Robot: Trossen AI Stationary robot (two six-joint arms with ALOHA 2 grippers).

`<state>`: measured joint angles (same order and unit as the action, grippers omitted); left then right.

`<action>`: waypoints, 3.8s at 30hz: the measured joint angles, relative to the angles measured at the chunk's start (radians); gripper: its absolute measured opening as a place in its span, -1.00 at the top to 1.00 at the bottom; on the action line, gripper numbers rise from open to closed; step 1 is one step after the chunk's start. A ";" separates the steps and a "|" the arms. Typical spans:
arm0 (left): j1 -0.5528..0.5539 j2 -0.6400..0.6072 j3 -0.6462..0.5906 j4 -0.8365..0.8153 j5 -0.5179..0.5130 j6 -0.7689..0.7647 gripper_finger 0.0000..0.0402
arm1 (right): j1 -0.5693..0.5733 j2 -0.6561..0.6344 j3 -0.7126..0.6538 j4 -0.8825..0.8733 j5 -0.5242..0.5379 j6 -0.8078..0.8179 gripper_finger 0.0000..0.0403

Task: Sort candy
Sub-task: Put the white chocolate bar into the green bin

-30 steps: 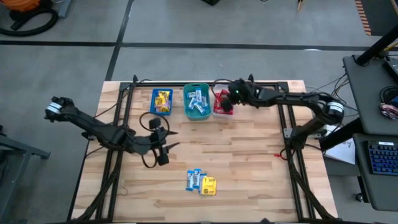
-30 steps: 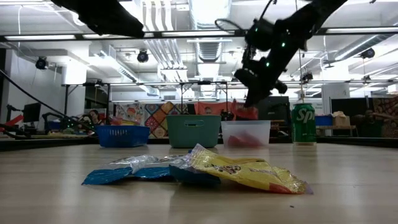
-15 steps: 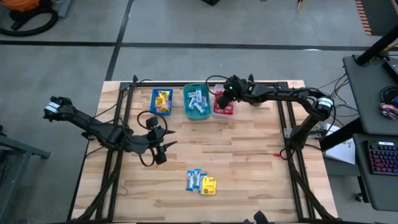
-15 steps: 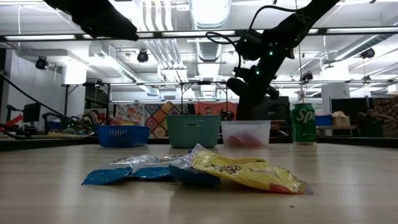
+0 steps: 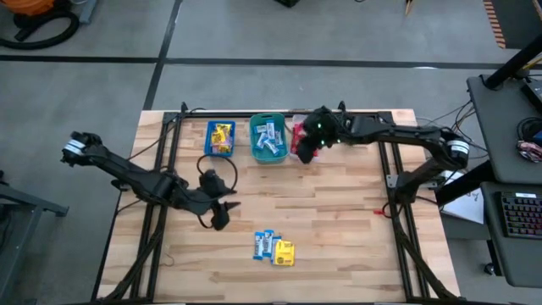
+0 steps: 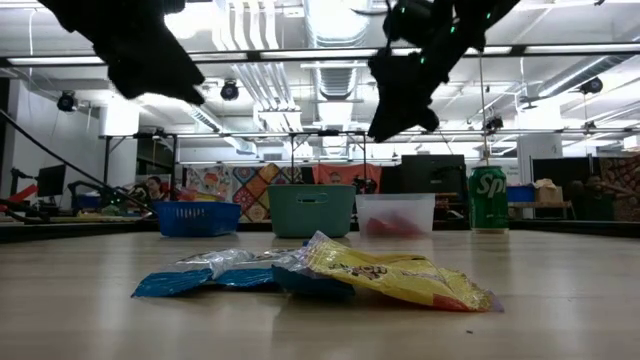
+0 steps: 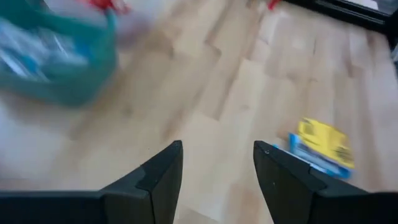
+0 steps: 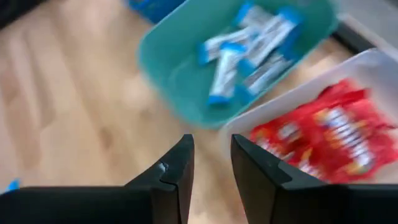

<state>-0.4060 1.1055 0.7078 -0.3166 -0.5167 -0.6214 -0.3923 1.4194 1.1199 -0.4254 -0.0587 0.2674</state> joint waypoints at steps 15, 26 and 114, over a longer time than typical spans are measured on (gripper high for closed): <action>-0.107 0.344 0.139 -0.005 0.143 -0.520 0.10 | 0.379 -0.045 -0.010 -0.102 0.007 0.065 0.50; -0.126 0.651 0.412 -0.180 0.138 -0.596 0.10 | 0.510 -0.048 -0.012 -0.103 0.007 0.081 0.50; 0.461 0.567 0.750 -0.391 -0.024 0.370 1.00 | 0.594 -0.049 -0.036 -0.249 0.130 -0.046 0.50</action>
<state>0.0554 1.6722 1.4581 -0.7078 -0.5406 -0.2513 0.2021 1.3701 1.0839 -0.6743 0.0711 0.2210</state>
